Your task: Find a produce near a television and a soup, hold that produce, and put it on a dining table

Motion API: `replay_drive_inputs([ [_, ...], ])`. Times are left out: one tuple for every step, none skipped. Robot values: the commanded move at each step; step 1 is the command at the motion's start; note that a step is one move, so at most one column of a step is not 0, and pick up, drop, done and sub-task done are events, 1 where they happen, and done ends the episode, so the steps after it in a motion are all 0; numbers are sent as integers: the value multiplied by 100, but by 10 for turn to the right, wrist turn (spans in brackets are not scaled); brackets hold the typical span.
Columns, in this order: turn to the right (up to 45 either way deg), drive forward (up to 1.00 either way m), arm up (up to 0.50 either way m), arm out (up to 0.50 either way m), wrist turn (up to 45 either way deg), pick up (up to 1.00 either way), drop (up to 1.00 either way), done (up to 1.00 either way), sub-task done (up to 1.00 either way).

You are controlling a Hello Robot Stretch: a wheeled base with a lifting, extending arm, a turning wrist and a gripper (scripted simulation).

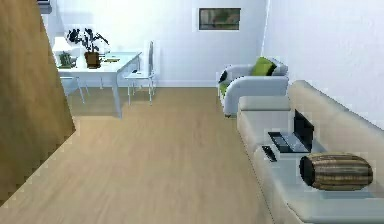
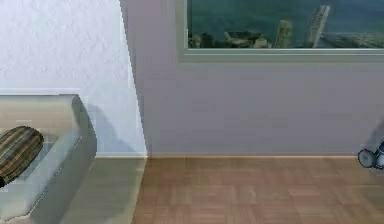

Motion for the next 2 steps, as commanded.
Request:
replay_drive_inputs([
  [-450, 0, 0, 0, 0, 0, 0, 0, 0],
  [-450, 0, 0, 0, 0, 0, 0, 0, 0],
])
